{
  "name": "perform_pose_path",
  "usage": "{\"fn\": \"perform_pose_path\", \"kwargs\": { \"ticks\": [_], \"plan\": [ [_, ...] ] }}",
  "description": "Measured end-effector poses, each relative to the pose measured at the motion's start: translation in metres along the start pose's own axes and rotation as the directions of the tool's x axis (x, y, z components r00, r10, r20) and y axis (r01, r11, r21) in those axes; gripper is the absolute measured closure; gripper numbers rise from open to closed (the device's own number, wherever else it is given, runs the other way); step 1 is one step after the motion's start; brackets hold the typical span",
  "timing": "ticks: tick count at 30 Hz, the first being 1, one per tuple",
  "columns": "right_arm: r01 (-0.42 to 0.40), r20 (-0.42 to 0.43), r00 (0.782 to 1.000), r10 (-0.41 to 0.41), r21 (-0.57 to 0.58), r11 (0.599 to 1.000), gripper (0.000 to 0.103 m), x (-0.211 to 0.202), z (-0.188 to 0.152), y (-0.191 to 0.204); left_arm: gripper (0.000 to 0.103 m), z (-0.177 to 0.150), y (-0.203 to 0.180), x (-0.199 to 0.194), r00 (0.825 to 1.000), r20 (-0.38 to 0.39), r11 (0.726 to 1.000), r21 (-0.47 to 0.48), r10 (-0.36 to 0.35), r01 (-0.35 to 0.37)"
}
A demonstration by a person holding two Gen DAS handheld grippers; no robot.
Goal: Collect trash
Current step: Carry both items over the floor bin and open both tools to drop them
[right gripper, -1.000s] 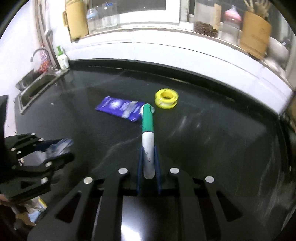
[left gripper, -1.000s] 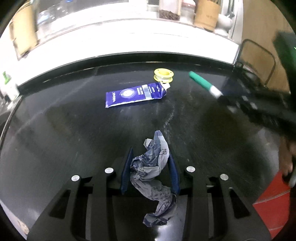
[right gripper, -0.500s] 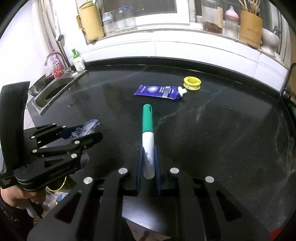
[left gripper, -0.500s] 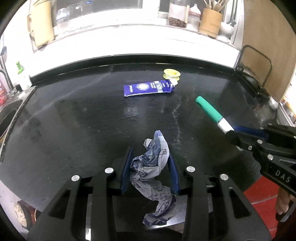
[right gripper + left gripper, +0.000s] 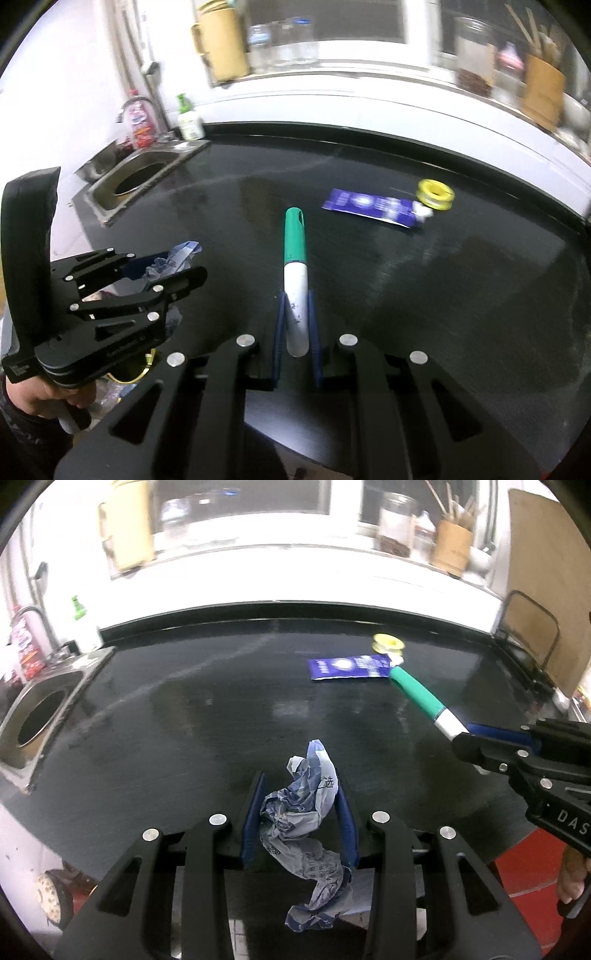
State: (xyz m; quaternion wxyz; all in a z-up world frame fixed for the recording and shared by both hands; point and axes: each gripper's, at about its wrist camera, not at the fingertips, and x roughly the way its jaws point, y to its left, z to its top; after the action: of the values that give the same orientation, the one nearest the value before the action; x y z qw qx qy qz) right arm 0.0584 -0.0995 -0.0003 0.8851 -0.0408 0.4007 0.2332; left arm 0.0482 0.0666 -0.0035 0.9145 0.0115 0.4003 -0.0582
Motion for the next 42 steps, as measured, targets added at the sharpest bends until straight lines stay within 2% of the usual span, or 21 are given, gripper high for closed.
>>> {"fn": "perform_pose_path", "kwargs": {
  "ticks": [5, 9, 13, 15, 19, 21, 23, 29, 34, 36, 37, 38, 39, 40, 42],
  "plan": [
    [-0.109, -0.001, 0.994, 0.109, -0.058, 0.992, 0.09, 0.016, 0.015, 0.054, 0.067, -0.023, 0.048, -0.028, 0.996, 0.013, 0.995, -0.048, 0.083, -0.082],
    [-0.224, -0.035, 0.975, 0.221, -0.129, 0.966, 0.09, 0.034, 0.019, 0.116, 0.067, -0.059, 0.095, -0.057, 0.986, 0.005, 0.979, -0.122, 0.168, -0.166],
    [-0.372, -0.105, 0.928, 0.357, -0.202, 0.906, 0.09, 0.056, 0.012, 0.188, 0.067, -0.105, 0.145, -0.09, 0.967, -0.017, 0.941, -0.226, 0.256, -0.253],
    [-0.441, -0.165, 0.896, 0.412, -0.226, 0.869, 0.09, 0.07, 0.003, 0.227, 0.067, -0.133, 0.172, -0.102, 0.952, -0.047, 0.91, -0.285, 0.301, -0.302],
    [-0.539, -0.277, 0.835, 0.475, -0.246, 0.806, 0.09, 0.097, -0.017, 0.29, 0.067, -0.182, 0.213, -0.11, 0.935, -0.115, 0.863, -0.361, 0.335, -0.354],
    [-0.574, -0.334, 0.806, 0.489, -0.235, 0.785, 0.09, 0.115, -0.027, 0.316, 0.067, -0.204, 0.233, -0.107, 0.932, -0.143, 0.848, -0.387, 0.332, -0.362],
    [-0.584, -0.368, 0.792, 0.486, -0.228, 0.779, 0.09, 0.131, -0.033, 0.335, 0.067, -0.224, 0.252, -0.1, 0.933, -0.16, 0.837, -0.412, 0.323, -0.36],
    [-0.586, -0.437, 0.779, 0.45, -0.251, 0.77, 0.09, 0.173, -0.05, 0.386, 0.067, -0.267, 0.287, -0.068, 0.928, -0.219, 0.815, -0.445, 0.302, -0.371],
    [-0.574, -0.479, 0.774, 0.415, -0.253, 0.779, 0.09, 0.206, -0.057, 0.406, 0.066, -0.282, 0.297, -0.051, 0.928, -0.229, 0.807, -0.461, 0.294, -0.369],
    [-0.569, -0.486, 0.773, 0.408, -0.246, 0.785, 0.088, 0.217, -0.058, 0.41, 0.062, -0.284, 0.301, -0.046, 0.93, -0.228, 0.805, -0.469, 0.288, -0.364],
    [-0.573, -0.496, 0.766, 0.41, -0.238, 0.784, 0.077, 0.22, -0.058, 0.412, 0.055, -0.287, 0.303, -0.045, 0.928, -0.228, 0.798, -0.475, 0.295, -0.37],
    [-0.573, -0.509, 0.76, 0.405, -0.23, 0.787, 0.063, 0.225, -0.06, 0.413, 0.042, -0.289, 0.305, -0.044, 0.927, -0.234, 0.794, -0.481, 0.292, -0.371],
    [-0.569, -0.513, 0.759, 0.402, -0.221, 0.792, 0.033, 0.228, -0.06, 0.413, 0.035, -0.291, 0.308, -0.042, 0.925, -0.242, 0.79, -0.483, 0.294, -0.377],
    [-0.565, -0.499, 0.765, 0.407, -0.218, 0.796, 0.028, 0.228, -0.06, 0.412, 0.031, -0.293, 0.31, -0.041, 0.92, -0.25, 0.784, -0.485, 0.302, -0.389],
    [-0.564, -0.482, 0.774, 0.409, -0.234, 0.792, 0.028, 0.226, -0.059, 0.411, 0.031, -0.298, 0.312, -0.041, 0.917, -0.258, 0.778, -0.488, 0.305, -0.396]
  ]
}}
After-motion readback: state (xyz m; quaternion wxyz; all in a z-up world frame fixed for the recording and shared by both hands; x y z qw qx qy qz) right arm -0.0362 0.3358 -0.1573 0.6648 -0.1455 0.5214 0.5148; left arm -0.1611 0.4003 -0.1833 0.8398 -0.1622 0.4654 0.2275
